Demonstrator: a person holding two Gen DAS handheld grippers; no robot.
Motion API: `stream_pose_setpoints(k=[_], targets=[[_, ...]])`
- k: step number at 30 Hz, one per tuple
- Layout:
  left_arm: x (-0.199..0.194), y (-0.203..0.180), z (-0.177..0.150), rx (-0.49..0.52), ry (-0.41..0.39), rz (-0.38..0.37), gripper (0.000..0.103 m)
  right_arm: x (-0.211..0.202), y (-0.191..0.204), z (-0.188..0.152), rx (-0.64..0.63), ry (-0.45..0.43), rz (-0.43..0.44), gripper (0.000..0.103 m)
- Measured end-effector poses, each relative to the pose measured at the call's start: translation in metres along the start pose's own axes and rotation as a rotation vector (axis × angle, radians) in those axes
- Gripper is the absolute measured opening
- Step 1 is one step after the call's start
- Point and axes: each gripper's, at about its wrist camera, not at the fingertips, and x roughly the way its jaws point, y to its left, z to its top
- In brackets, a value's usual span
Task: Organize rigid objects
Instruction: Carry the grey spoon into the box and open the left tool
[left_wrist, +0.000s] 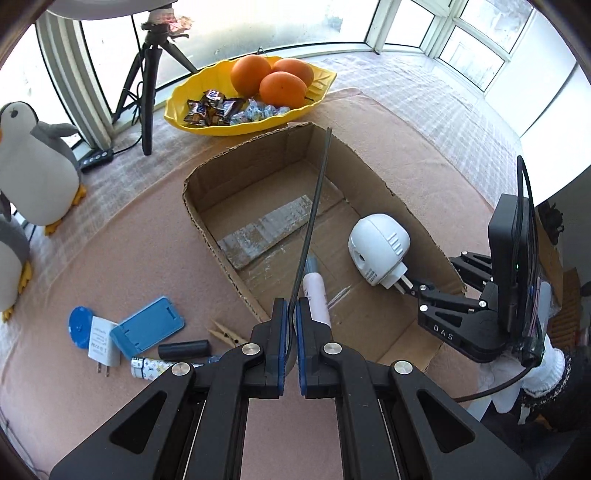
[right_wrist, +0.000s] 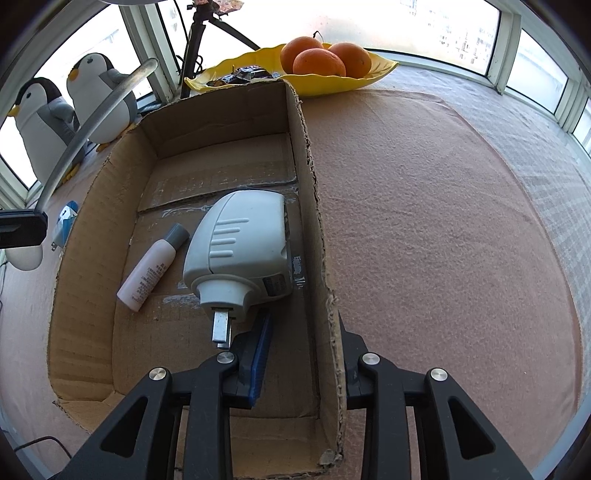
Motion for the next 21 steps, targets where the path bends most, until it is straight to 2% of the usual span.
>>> stream_pose_setpoints(k=[7, 14, 16, 17, 18, 21], targets=[[0.029, -0.007, 0.024, -0.060, 0.026, 0.004, 0.004, 0.000, 0.000, 0.000, 0.001, 0.000, 0.000, 0.028], [0.053, -0.012, 0.029, -0.090, 0.063, 0.018, 0.004, 0.000, 0.000, 0.000, 0.002, 0.000, 0.001, 0.028], [0.054, -0.014, 0.030, -0.087, 0.063, 0.020, 0.009, 0.000, 0.000, 0.000, 0.002, 0.000, 0.000, 0.028], [0.052, -0.016, 0.030, -0.082, 0.052, 0.029, 0.019, 0.000, 0.000, 0.000, 0.002, 0.000, 0.000, 0.028], [0.050, -0.017, 0.030, -0.078, 0.037, 0.039, 0.025, 0.000, 0.000, 0.000, 0.002, 0.000, 0.001, 0.028], [0.042, -0.018, 0.031, -0.081, 0.012, 0.047, 0.030, 0.000, 0.000, 0.000, 0.002, -0.001, 0.001, 0.028]])
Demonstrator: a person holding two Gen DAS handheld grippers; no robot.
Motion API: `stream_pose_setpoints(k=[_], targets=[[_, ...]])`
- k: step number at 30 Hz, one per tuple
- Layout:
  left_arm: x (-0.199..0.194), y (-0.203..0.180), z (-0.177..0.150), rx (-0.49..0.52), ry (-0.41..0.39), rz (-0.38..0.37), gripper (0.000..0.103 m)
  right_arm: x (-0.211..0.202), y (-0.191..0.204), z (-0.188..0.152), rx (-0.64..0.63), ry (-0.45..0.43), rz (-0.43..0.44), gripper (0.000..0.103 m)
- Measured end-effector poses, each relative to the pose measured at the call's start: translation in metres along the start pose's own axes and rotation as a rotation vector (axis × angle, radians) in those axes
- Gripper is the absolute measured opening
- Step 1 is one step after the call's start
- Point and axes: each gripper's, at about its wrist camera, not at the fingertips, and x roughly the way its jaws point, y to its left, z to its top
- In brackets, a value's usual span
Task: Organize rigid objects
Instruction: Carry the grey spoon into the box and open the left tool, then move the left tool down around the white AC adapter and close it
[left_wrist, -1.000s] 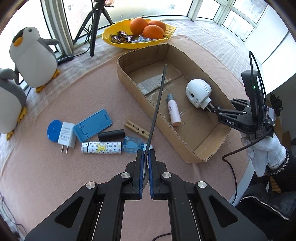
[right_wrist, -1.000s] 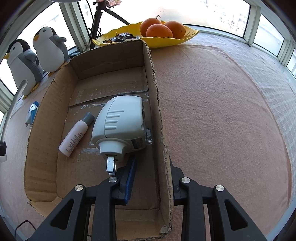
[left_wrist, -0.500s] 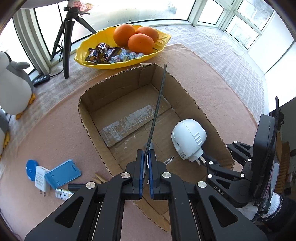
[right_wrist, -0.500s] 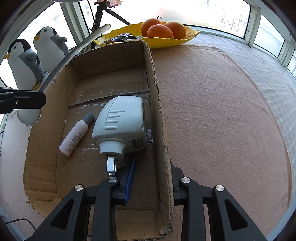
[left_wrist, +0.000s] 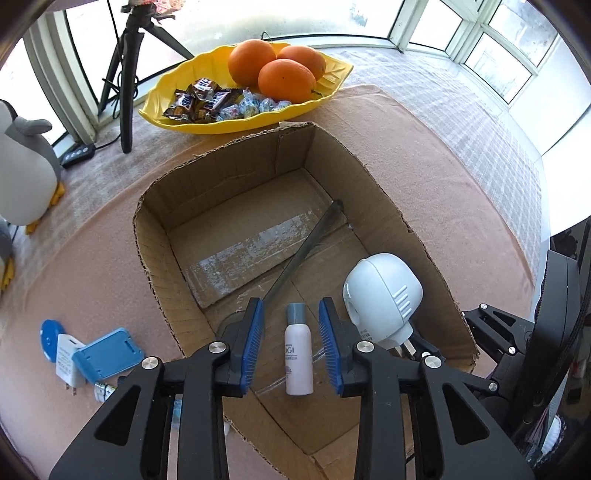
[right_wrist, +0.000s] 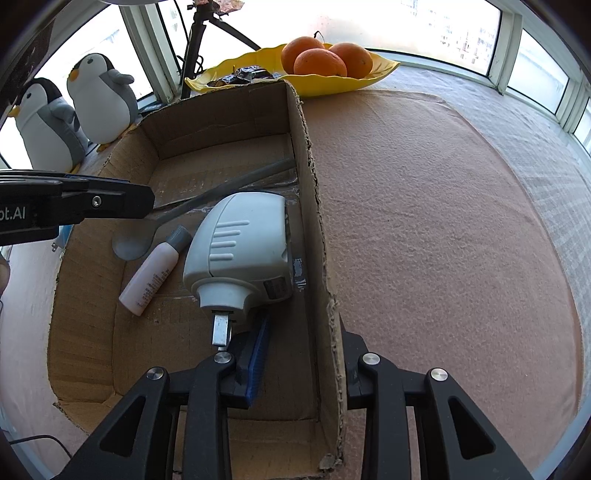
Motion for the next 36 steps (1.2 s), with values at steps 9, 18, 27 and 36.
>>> stream_pose_setpoints(k=[9, 18, 27, 36], targets=[[-0.033, 0.015, -0.014, -0.011, -0.104, 0.088, 0.059, 0.002, 0.002, 0.002, -0.003, 0.000, 0.004, 0.029], [-0.055, 0.081, -0.058, -0.137, -0.154, 0.192, 0.059, 0.002, 0.004, 0.002, -0.008, 0.000, 0.012, 0.031], [-0.052, 0.161, -0.111, -0.275, -0.094, 0.164, 0.059, 0.003, 0.005, 0.003, -0.018, 0.001, 0.017, 0.032], [-0.046, 0.178, -0.128, -0.228, -0.120, 0.329, 0.059, 0.004, 0.005, 0.003, -0.017, 0.002, 0.018, 0.032]])
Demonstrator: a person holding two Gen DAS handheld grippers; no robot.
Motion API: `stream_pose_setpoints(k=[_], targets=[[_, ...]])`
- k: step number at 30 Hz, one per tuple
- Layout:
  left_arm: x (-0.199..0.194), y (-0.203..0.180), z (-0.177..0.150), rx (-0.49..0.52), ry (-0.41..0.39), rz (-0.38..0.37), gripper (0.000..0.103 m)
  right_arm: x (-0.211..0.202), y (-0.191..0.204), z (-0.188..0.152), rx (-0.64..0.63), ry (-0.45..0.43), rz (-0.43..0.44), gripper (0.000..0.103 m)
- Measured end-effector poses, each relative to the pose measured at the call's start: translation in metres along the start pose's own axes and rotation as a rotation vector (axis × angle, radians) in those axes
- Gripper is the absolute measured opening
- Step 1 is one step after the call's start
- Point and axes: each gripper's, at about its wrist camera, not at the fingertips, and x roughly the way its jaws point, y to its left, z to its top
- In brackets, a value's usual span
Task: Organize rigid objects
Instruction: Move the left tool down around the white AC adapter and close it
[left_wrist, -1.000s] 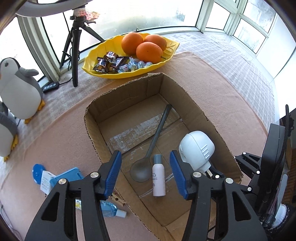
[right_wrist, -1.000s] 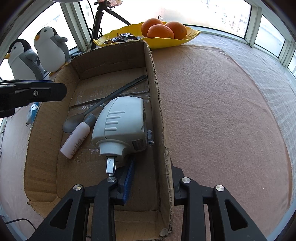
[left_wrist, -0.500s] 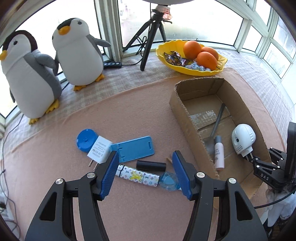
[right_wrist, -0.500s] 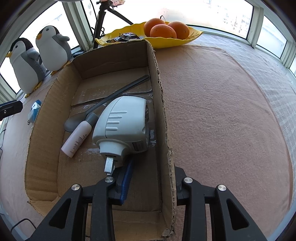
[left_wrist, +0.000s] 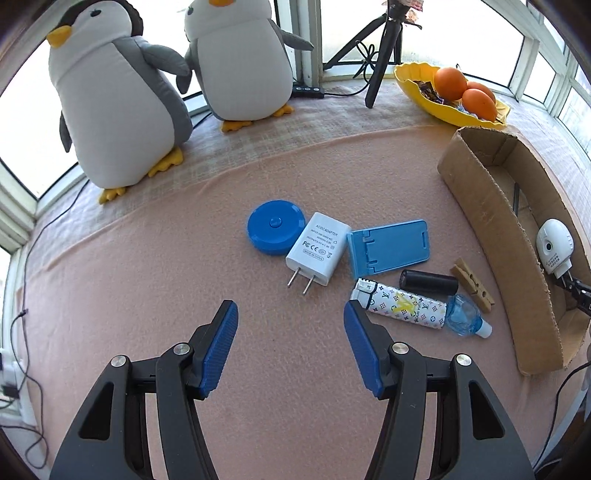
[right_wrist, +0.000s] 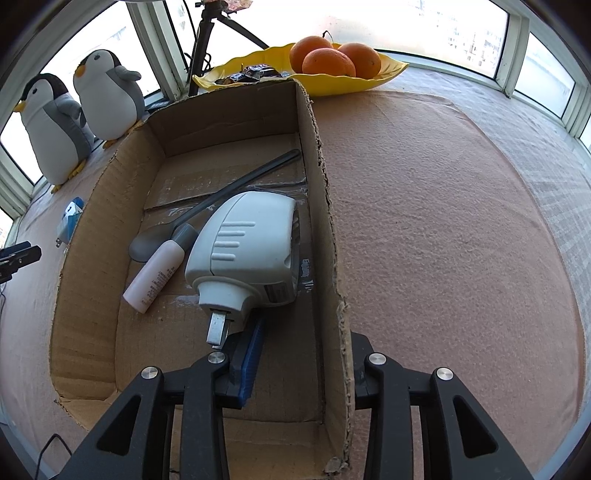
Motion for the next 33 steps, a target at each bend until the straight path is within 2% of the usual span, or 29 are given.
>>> stream_pose_setpoints(k=[5, 10, 12, 14, 17, 22, 31, 33], targets=[[0.011, 0.006, 0.009, -0.003, -0.013, -0.024, 0.059, 0.000, 0.000, 0.000, -0.001, 0.004, 0.000, 0.032], [0.019, 0.010, 0.013, 0.022, -0.013, -0.089, 0.059, 0.001, -0.001, 0.000, 0.007, 0.005, 0.002, 0.033], [0.020, 0.008, 0.015, 0.045, -0.013, -0.093, 0.053, 0.001, -0.001, 0.000, 0.010, 0.005, 0.001, 0.033], [0.024, 0.008, 0.017, 0.063, -0.006, -0.093, 0.052, 0.001, -0.001, 0.000, 0.013, 0.006, 0.001, 0.033], [0.030, 0.009, 0.019, 0.080, 0.013, -0.132, 0.044, 0.001, -0.002, 0.001, 0.015, 0.008, 0.003, 0.033], [0.033, 0.007, 0.021, 0.117, 0.022, -0.169, 0.043, 0.002, -0.004, 0.001, 0.026, 0.012, 0.008, 0.035], [0.043, 0.000, 0.028, 0.193, 0.037, -0.156, 0.042, 0.003, -0.005, 0.003, 0.039, 0.016, 0.015, 0.037], [0.047, -0.001, 0.029, 0.202, 0.045, -0.161, 0.037, 0.003, -0.006, 0.003, 0.042, 0.018, 0.018, 0.037]])
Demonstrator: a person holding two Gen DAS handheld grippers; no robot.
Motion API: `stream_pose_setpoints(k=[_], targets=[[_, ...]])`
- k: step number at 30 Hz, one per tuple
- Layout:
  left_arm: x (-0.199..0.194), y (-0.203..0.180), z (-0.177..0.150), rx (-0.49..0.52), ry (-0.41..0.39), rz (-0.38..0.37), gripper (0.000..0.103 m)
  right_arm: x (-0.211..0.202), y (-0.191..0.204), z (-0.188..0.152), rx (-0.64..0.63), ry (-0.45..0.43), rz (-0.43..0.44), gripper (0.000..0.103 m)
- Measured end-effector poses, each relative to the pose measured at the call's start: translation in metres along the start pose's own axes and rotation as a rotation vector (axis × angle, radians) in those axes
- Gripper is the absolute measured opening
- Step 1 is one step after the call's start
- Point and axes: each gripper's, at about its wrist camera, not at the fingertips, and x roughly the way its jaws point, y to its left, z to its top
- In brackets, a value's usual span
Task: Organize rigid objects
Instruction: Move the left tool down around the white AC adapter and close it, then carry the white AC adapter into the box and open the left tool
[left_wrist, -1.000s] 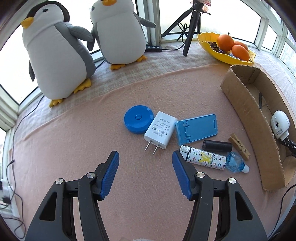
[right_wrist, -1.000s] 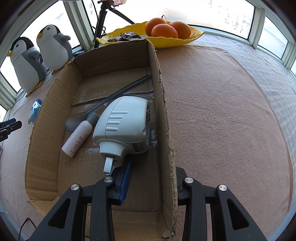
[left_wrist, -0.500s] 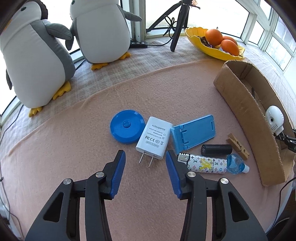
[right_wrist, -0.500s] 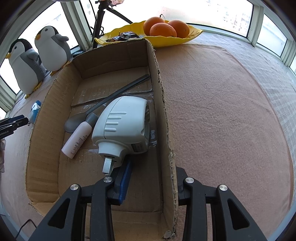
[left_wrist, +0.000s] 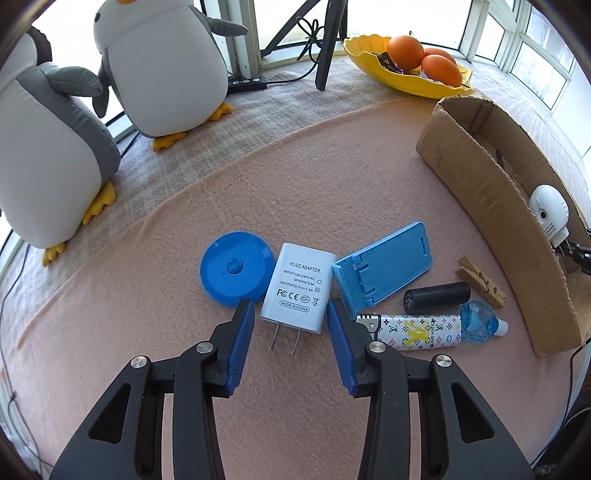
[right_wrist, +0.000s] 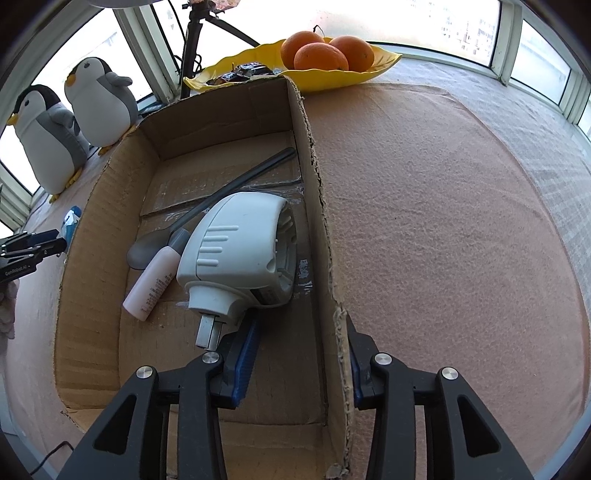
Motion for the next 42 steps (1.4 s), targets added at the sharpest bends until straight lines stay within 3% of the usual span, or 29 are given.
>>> stream_pose_setpoints(k=[18, 29, 42], targets=[[0.020, -0.020, 0.011, 0.028, 0.010, 0.029, 0.037, 0.002, 0.001, 0.003, -0.010, 0.008, 0.001, 0.037], [0.022, -0.019, 0.010, -0.039, -0.010, 0.019, 0.034, 0.002, 0.000, 0.003, -0.012, 0.007, 0.000, 0.037], [0.002, -0.008, -0.021, -0.186, -0.059, 0.015, 0.034, 0.002, 0.001, 0.003, -0.026, 0.003, -0.009, 0.037]])
